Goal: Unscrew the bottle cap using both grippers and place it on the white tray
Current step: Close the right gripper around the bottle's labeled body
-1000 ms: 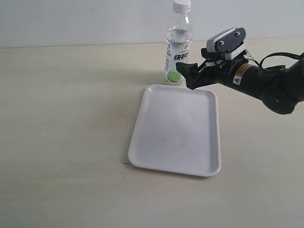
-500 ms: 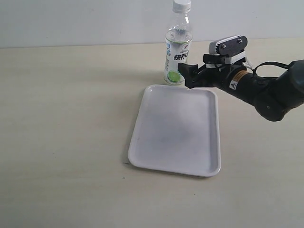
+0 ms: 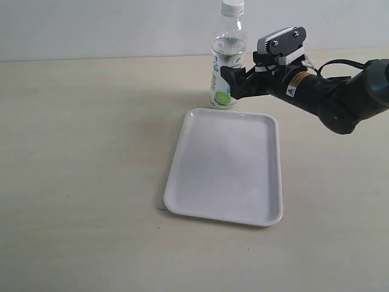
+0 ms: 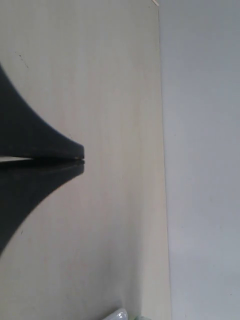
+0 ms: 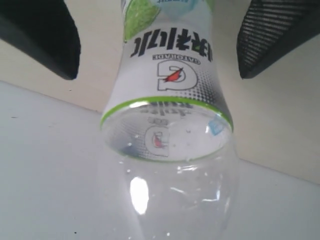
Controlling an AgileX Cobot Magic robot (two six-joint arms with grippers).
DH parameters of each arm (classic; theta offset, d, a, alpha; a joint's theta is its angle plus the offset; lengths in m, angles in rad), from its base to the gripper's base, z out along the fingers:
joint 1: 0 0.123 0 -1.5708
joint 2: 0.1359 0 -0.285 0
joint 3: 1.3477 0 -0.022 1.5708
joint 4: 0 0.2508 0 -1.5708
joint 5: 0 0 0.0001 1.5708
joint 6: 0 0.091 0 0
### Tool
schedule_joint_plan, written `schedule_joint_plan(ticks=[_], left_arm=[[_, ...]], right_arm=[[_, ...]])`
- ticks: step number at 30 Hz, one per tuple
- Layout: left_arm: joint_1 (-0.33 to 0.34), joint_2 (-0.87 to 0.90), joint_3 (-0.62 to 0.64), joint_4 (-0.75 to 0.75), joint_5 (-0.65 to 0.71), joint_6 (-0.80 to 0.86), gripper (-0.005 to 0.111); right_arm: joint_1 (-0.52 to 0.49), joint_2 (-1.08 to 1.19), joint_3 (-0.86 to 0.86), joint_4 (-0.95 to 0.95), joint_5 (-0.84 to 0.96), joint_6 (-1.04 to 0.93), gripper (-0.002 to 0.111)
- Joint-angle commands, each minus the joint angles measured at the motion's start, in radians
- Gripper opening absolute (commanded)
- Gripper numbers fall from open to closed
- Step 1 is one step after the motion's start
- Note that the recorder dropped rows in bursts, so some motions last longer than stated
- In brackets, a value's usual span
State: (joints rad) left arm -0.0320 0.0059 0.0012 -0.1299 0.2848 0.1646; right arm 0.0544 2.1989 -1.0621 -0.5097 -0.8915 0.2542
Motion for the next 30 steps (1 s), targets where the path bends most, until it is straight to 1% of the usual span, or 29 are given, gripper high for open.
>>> schedule_joint_plan(ticks=[1,5,11,18,25,30], left_arm=[[-0.006,-0.006,-0.001,-0.007,-0.010,-0.004,0.000],[-0.006,-0.006,-0.001,-0.007,-0.010,-0.004,0.000],[-0.006,-0.006,-0.001,-0.007,-0.010,-0.004,0.000],[-0.006,-0.006,-0.001,-0.007,-0.010,-0.004,0.000],[-0.006,-0.006,-0.001,-0.007,-0.010,-0.004,0.000],[-0.006,-0.006,-0.001,-0.007,-0.010,-0.004,0.000]], right_arm=[[0.003,0.007,-0.005,-0.024,0.005,0.021,0.081],[0.003,0.035,-0.005,-0.012,-0.011,0.021,0.081],[0.003,0.065,-0.005,0.006,-0.060,0.009,0.088],[0.003,0.075,-0.008,0.025,-0.071,-0.004,0.088],[0.004,0.123,-0.084,-0.003,-0.069,-0.004,0.088],[0.004,0.141,-0.108,-0.004,-0.068,-0.006,0.088]])
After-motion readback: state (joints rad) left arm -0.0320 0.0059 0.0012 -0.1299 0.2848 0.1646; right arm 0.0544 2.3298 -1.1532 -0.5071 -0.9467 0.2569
